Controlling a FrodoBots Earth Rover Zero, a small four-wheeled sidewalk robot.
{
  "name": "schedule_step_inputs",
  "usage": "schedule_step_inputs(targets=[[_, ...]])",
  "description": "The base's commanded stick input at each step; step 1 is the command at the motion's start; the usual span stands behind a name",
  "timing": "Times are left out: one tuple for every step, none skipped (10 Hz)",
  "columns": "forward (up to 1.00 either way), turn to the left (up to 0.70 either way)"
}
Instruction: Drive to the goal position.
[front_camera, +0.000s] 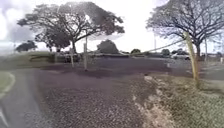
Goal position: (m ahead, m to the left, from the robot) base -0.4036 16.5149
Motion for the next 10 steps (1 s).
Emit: schedule_step_inputs(targets=[[0.00,0.70],[0.00,0.70],[0.00,0.70],[0.00,0.70],[0.00,0.70],[0.00,0.70],[0.00,0.70],[0.00,0.70],[0.00,0.70],[0.00,0.70]])
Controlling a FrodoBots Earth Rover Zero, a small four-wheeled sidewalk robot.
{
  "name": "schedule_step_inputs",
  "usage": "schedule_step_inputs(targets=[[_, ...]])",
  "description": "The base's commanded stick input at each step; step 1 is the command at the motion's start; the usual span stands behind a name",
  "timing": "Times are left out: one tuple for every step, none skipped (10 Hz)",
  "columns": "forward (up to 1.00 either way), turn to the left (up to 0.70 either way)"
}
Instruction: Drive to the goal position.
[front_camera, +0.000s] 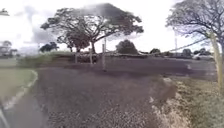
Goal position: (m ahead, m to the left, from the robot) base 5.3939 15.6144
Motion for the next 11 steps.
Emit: schedule_step_inputs(targets=[[0.00,0.70],[0.00,0.70],[0.00,0.70],[0.00,0.70],[0.00,0.70],[0.00,0.44],[0.00,0.12],[0.00,0.00],[0.00,0.00],[0.00,0.00],[0.00,0.00]])
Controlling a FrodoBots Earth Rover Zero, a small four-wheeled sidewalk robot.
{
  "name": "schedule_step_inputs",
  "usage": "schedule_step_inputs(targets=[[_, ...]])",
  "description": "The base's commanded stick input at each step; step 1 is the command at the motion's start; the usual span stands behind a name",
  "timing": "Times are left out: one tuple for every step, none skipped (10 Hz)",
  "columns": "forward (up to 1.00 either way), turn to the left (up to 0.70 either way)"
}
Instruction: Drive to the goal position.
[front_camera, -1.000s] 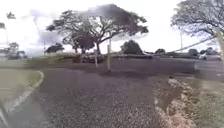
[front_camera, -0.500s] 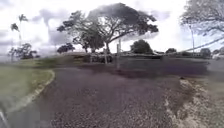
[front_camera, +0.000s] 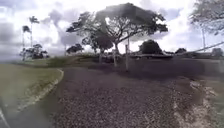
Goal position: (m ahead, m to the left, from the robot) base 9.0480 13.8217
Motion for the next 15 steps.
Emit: schedule_step_inputs(targets=[[0.00,0.00],[0.00,0.00],[0.00,0.00],[0.00,0.00],[0.00,0.00],[0.12,0.00],[0.24,0.00],[0.35,0.00],[0.47,0.00],[0.58,0.00],[0.66,0.00],[0.70,0.00],[0.70,0.00],[0.70,0.00],[0.70,0.00]])
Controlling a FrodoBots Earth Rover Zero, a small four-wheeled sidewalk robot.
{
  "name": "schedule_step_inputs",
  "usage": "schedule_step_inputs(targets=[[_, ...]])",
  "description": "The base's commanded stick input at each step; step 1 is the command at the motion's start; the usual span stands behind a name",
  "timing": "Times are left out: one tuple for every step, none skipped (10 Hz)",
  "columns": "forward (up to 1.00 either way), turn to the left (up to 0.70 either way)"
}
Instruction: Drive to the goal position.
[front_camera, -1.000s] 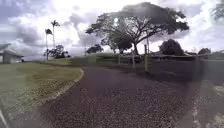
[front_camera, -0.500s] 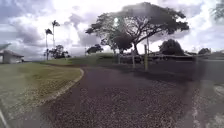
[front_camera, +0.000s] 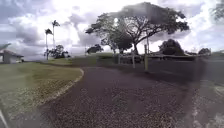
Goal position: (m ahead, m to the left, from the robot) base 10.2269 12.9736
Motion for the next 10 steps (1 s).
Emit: schedule_step_inputs(targets=[[0.70,0.00],[0.70,0.00],[0.70,0.00],[0.70,0.00],[0.70,0.00],[0.70,0.00],[0.70,0.00],[0.70,0.00],[0.70,0.00],[0.70,0.00]])
